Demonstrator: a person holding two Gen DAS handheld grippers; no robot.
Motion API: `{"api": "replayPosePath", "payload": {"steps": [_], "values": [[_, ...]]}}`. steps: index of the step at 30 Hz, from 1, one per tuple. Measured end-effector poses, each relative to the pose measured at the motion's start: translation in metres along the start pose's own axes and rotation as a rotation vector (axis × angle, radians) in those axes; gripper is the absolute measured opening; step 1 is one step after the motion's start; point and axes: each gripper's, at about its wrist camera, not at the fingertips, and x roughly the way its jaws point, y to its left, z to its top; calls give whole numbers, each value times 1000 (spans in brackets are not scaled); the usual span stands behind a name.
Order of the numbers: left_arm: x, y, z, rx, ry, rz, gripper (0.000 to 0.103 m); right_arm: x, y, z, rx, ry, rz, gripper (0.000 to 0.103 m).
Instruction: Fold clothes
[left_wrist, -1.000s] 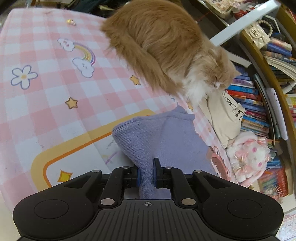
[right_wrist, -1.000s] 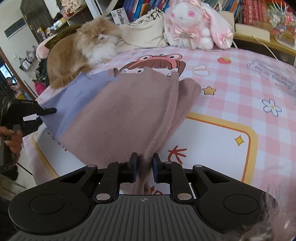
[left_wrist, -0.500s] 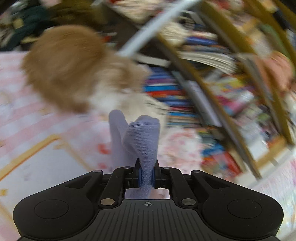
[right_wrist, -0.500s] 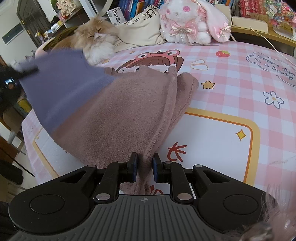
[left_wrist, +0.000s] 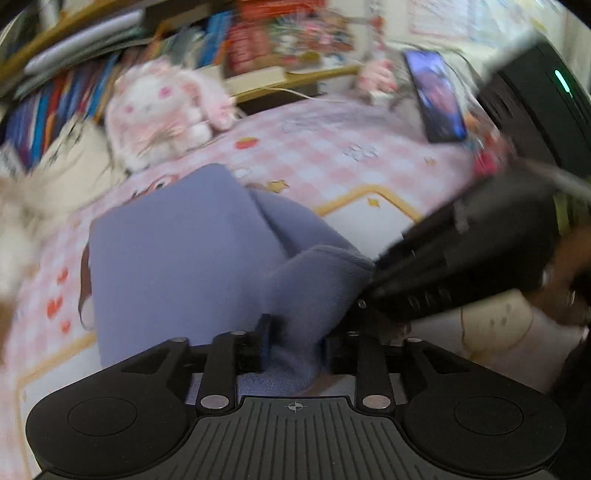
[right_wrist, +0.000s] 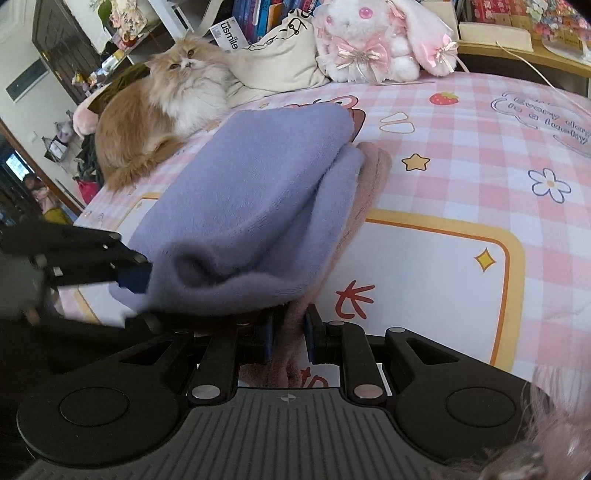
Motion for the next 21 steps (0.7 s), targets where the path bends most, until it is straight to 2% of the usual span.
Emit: {"api": "replayPosePath", "payload": {"steps": [1, 3, 6, 8, 10, 14, 16, 18, 20, 21], "values": [[0, 1, 0, -7, 1, -14, 36, 0, -1, 0, 7, 0, 5, 17], [-1, 3, 0, -25, 3, -44, 48, 0, -4, 0, 20, -1, 15, 17], [-9, 13, 5, -83, -3, -76, 49, -6, -9, 1, 48, -16, 19, 18], [-21, 25, 9, -152, -18, -109, 49, -14, -12, 3, 72, -35, 14, 25], [-41, 36, 10, -234, -55, -154, 49, -22, -16, 5, 97, -55, 9, 26], [-78, 58, 14, -334, -191, -237, 49, -37, -24, 9, 146, -94, 0, 27], [-89, 72, 12, -387, -245, -227, 49, -45, -27, 10, 170, -113, -5, 27], [-82, 87, 7, -447, -241, -154, 46, -52, -31, 12, 194, -133, -9, 27], [-67, 95, 0, -481, -186, -75, 43, -59, -29, 18, 198, -163, 14, 27], [-57, 94, -4, -465, -165, -52, 43, -60, -26, 22, 192, -175, 42, 27]]}}
